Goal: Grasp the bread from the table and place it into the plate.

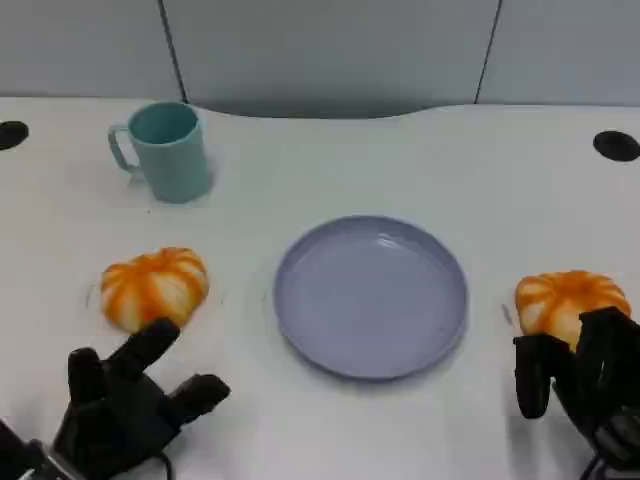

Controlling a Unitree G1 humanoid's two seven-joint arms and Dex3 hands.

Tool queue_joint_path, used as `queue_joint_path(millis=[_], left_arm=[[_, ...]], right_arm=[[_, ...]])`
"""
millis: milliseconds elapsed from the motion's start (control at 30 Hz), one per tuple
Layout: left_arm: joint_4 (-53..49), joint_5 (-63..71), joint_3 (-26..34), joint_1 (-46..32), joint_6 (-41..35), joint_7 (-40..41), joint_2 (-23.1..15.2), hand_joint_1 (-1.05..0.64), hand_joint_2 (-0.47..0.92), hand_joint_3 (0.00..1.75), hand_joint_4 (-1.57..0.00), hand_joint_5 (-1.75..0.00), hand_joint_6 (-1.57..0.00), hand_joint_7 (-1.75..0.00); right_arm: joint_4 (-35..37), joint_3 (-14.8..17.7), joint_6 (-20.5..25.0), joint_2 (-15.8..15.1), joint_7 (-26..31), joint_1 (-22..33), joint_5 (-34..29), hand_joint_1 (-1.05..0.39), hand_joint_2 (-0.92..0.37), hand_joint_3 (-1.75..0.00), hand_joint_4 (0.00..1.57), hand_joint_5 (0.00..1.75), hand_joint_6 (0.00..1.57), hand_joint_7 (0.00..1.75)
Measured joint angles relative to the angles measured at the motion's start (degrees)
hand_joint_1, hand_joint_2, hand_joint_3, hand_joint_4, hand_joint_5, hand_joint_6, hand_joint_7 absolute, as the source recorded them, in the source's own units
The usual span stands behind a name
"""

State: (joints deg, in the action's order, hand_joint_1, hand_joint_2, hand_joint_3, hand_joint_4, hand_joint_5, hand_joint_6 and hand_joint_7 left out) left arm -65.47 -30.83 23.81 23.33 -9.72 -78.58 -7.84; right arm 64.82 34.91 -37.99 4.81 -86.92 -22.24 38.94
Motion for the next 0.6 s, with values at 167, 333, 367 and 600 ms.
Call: queue_joint_path(millis=[167,333,367,600], left_arm=[[0.0,0.0,0.0,0.0,0.0,0.0,0.0,-0.98,0.92,0.02,-1.14,-0.23,-1.14,0.0],[0.0,0.0,0.0,0.0,0.0,0.0,0.0,-0.98,0.92,0.02,-1.14,-0.24,-1.14,0.0],[0.0,0.0,0.0,0.0,0.0,0.0,0.0,-0.98,0.92,0.02,-1.14,-0.24,-1.15,-0.01],[0.0,0.0,0.0,0.0,0.0,0.0,0.0,-0.98,0.92,0.02,-1.12,-0.25,-1.14,0.0]], right_arm=[[-0.1,0.2,1.3,0.4,-0.1,0.0,0.9,-0.37,-0.86,0.0,0.89,1.75,0.69,1.47],[-0.4,0.1,-1.2,0.9,0.6,0.2,0.8,-0.4,-0.87,0.0,0.89,1.75,0.65,1.56],[-0.4,0.1,-1.2,0.9,0.6,0.3,0.8,-0.4,-0.88,-0.01,0.89,1.75,0.64,1.55],[-0.5,0.2,-1.5,1.1,1.0,0.3,0.9,-0.38,-0.87,0.0,0.91,1.75,0.63,1.69]])
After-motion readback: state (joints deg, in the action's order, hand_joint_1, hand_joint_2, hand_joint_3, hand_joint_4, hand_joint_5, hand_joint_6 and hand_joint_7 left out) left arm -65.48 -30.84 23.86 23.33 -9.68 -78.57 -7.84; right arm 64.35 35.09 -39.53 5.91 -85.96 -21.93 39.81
